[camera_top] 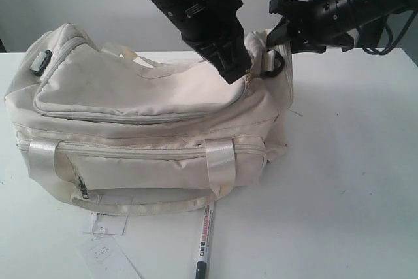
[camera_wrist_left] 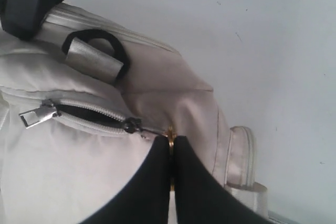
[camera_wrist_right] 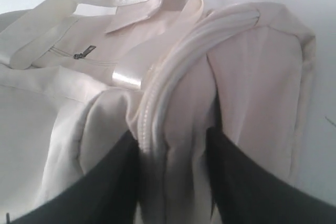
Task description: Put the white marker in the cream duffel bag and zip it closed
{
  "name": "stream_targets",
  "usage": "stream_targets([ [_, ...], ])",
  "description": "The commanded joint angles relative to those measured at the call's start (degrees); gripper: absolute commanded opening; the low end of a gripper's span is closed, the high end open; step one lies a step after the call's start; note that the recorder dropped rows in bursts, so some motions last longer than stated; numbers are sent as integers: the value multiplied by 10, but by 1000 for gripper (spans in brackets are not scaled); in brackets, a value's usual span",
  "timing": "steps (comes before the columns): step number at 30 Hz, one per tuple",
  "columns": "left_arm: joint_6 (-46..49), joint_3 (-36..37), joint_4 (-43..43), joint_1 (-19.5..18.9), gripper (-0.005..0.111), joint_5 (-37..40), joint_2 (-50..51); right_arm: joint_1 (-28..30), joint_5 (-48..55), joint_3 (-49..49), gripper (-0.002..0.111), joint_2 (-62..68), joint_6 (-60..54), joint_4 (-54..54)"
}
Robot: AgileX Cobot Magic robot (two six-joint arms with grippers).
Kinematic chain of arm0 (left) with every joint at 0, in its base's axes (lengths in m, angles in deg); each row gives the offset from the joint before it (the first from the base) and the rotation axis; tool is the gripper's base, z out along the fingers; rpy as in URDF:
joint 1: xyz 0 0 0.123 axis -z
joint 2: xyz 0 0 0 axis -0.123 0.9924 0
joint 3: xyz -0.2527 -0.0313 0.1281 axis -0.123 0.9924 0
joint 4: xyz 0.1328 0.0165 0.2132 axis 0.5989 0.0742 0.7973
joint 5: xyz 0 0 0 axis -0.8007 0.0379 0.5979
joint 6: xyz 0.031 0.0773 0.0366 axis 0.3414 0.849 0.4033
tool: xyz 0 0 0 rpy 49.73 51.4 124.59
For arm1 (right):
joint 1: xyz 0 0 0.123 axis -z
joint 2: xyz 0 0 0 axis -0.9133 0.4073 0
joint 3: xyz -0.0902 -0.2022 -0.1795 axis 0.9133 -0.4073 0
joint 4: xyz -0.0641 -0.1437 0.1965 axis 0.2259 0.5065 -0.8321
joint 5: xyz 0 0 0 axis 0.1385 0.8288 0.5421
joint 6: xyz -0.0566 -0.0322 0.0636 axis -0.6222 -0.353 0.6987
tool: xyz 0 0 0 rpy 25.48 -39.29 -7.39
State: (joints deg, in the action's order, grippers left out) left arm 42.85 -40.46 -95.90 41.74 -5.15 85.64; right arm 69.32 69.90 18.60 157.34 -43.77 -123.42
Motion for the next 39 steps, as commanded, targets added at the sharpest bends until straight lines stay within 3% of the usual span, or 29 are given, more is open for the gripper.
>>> stream_targets([
  [1,-19,5,-14,7,0,-22,0,12,-2,16,55,-24,-11,11],
  [10,-119,5,7,7,0,-20,0,0,88,49,55,-70,-27,11],
  [15,-129,5,7,7,0,-20,0,-31,124,49,55,-62,-32,42],
  [31,-173,5,11,7,0,-7,0,-75,69,49,55,-20,-1,95],
  [37,-173,5,10,7,0,-7,0,-80,54,49,47,-2,16,95],
  [39,-173,5,10,7,0,-7,0,-80,44,49,37,-1,18,92],
])
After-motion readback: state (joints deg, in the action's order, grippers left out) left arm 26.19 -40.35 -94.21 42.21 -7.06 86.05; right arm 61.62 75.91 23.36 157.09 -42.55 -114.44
